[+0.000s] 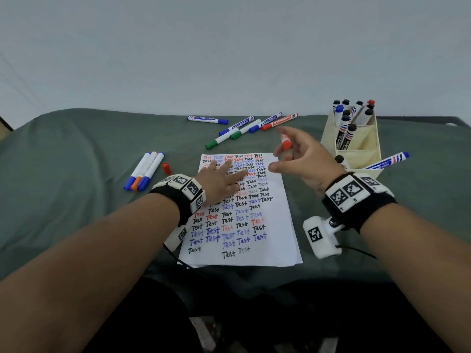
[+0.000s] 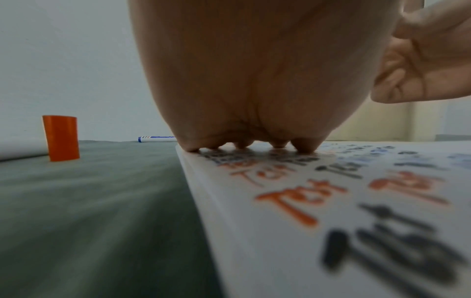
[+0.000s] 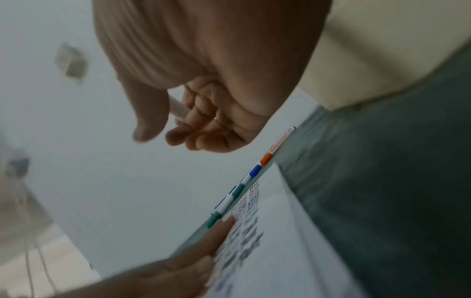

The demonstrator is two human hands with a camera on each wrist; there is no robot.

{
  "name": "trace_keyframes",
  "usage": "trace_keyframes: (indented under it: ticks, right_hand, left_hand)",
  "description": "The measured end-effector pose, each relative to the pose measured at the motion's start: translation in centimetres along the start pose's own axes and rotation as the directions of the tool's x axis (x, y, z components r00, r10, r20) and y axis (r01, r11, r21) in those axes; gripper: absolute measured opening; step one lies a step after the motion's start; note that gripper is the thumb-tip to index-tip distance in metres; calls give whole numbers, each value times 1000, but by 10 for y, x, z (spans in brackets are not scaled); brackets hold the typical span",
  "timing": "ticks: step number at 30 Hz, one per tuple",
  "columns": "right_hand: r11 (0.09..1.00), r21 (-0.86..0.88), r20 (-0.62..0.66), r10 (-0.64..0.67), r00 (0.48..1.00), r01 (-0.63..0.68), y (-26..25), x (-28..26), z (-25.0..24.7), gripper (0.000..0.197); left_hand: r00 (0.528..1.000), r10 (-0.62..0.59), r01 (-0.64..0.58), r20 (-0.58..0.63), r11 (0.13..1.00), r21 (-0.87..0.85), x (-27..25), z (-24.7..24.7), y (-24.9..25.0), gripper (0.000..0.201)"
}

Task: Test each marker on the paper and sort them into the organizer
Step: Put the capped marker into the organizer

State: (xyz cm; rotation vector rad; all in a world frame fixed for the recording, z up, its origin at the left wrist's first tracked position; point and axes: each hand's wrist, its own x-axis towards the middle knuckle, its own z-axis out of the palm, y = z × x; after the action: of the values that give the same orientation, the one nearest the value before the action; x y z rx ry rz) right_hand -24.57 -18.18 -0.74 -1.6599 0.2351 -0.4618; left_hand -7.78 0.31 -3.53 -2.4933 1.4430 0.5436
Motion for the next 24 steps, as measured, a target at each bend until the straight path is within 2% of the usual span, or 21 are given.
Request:
trace_keyframes:
  ticks: [2, 3, 4, 5, 7, 12, 15, 16, 19, 24]
  right_hand:
    - [988, 151, -49, 44, 998, -37, 4, -5, 8, 36]
    - [967, 246, -78, 91, 993, -69, 6, -8, 12, 20]
    - [931, 352, -88, 141, 986, -102, 9, -11, 13, 12]
    - [889, 439, -94, 188, 978, -129, 12, -13, 13, 14]
    - [839, 519, -111, 257, 960, -164, 17, -17, 13, 21]
    - [782, 579, -143, 376, 916, -231, 34, -29, 12, 32]
    - [741, 630, -137, 400, 906, -232, 41, -33, 9, 17]
    - [747, 625, -135, 391, 911, -228, 42, -34, 8, 7]
    - [813, 537, -155, 358, 921, -226, 45, -34, 7, 22]
    - [900, 372, -140, 298, 944, -229, 46, -33, 10, 27]
  left_hand:
    - [1000, -11, 12, 13, 1000, -6, 1, 3, 0, 69]
    - [999, -21, 22, 25, 1000, -13, 2, 5, 0, 83]
    - [999, -33, 33, 43, 999, -16, 2, 6, 0, 100]
    - [997, -45, 46, 63, 999, -11, 3, 7, 1, 114]
    - [994, -69, 69, 87, 998, 1, 4, 10, 2, 127]
    - [987, -111, 113, 112, 994, -13, 13, 9, 3, 130]
    - [978, -125, 133, 170, 991, -34, 15, 3, 5, 135]
    - [974, -130, 141, 186, 989, -45, 14, 2, 6, 137]
    - [969, -136, 152, 208, 987, -60, 12, -1, 8, 139]
    - [972, -134, 148, 194, 987, -60, 11, 0, 9, 140]
